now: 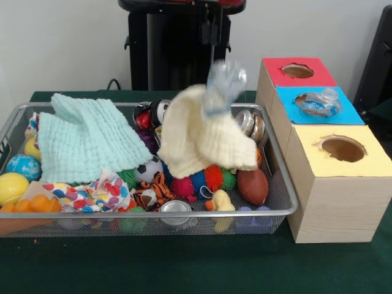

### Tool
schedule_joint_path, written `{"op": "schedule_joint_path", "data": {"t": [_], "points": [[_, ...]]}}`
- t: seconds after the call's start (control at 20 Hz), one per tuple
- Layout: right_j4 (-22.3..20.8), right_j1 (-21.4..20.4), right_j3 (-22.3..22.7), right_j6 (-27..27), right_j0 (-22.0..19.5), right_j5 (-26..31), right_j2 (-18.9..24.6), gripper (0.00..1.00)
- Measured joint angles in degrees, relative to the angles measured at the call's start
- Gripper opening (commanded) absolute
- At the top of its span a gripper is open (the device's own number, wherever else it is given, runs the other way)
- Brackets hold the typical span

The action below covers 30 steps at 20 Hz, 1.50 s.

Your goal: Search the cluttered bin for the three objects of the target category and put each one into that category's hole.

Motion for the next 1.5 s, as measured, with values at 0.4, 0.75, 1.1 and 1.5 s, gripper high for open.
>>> {"op": "schedule_joint_path", "data": {"t": [0.4, 0.75, 1.1, 1.5], "points": [[1.26, -3.60, -2.64, 0.00, -1.04, 11.99, 0.02, 0.00], [1.07, -2.33, -2.53, 0.00, -1.10, -2.26, 0.05, 0.00], [0.79, 2.88, -2.59, 0.00, -0.97, -18.84, 0.04, 0.00], [0.29, 8.67, -4.80, 0.00, 1.43, -18.94, 0.02, 0.00]]}}
